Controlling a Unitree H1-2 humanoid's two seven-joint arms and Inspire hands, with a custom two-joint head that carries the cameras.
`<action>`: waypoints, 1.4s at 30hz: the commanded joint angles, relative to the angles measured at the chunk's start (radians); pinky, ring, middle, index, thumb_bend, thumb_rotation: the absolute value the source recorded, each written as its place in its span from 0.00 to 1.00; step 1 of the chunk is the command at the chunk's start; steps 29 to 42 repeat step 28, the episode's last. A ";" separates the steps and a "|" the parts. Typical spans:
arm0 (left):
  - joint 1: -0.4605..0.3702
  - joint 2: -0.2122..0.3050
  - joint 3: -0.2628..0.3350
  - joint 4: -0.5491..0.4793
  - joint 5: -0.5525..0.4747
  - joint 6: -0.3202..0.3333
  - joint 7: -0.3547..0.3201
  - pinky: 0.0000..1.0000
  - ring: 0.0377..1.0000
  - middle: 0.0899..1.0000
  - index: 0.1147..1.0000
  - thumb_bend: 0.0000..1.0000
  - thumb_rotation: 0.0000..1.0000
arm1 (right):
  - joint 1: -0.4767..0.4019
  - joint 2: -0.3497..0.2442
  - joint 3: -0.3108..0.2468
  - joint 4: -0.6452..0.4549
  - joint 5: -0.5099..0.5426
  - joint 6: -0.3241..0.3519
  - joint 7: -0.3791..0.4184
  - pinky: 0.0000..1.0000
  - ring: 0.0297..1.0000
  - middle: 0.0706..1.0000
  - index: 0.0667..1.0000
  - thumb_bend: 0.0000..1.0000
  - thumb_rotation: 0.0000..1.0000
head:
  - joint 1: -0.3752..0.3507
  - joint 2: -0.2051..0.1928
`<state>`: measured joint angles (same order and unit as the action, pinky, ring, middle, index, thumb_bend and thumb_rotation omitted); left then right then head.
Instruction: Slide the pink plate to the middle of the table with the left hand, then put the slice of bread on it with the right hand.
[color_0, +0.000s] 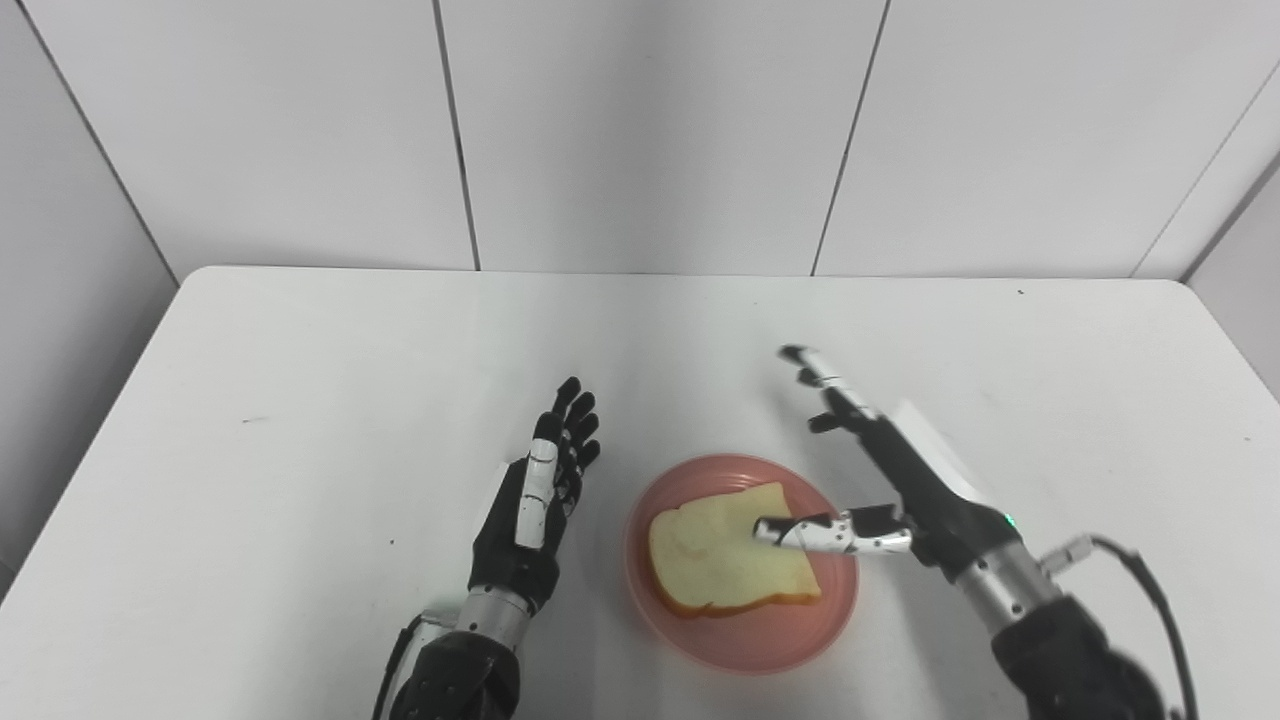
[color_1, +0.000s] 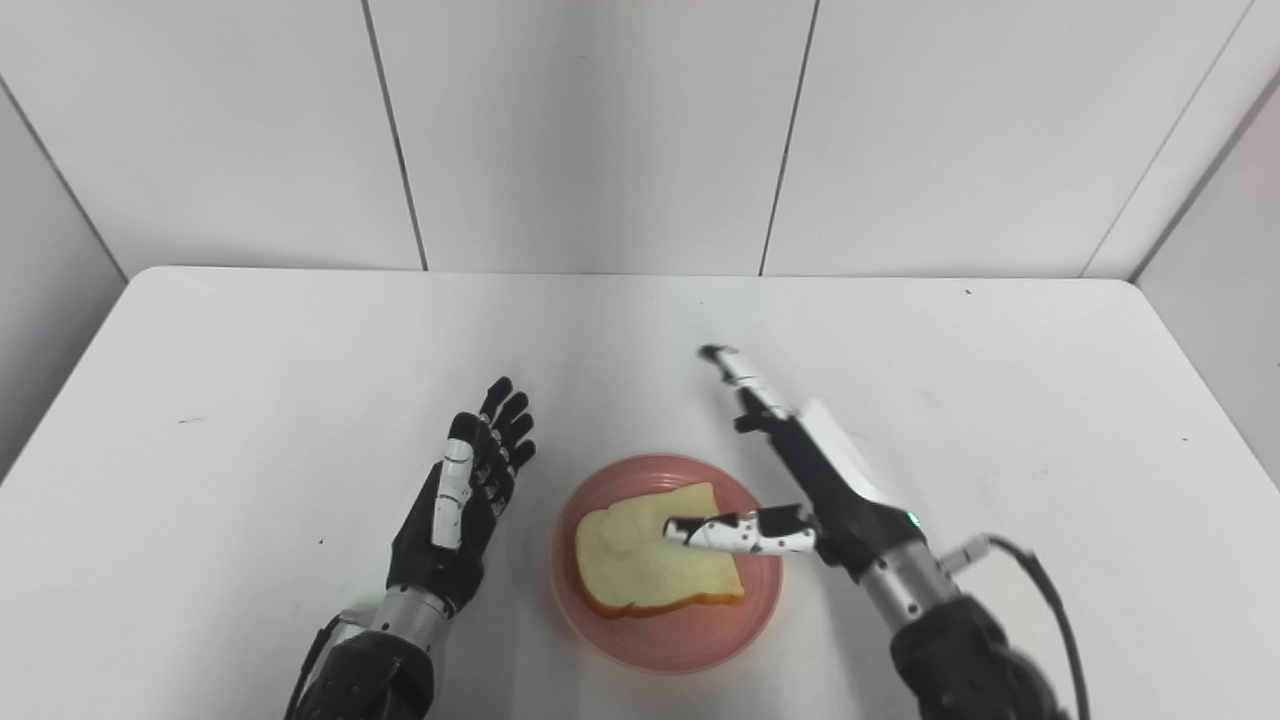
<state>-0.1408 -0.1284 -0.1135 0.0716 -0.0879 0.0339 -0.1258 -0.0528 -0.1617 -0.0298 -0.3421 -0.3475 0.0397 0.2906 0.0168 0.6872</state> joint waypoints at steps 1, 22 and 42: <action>0.001 0.005 -0.008 -0.029 0.014 -0.019 0.001 1.00 1.00 1.00 1.00 0.74 1.00 | -0.022 0.001 -0.012 -0.003 0.051 -0.074 -0.060 0.87 0.95 1.00 1.00 0.67 0.70 | 0.000 0.001; 0.062 0.020 -0.029 -0.051 0.095 -0.088 0.036 1.00 1.00 1.00 1.00 0.73 1.00 | 0.028 0.115 -0.060 0.210 0.468 -0.230 -0.145 1.00 1.00 1.00 1.00 0.73 0.86 | 0.044 0.004; 0.060 0.013 -0.026 -0.037 0.119 -0.091 0.064 1.00 1.00 1.00 1.00 0.72 1.00 | 0.035 0.096 -0.051 0.252 0.470 -0.240 -0.136 1.00 0.99 1.00 1.00 0.69 0.86 | 0.048 -0.003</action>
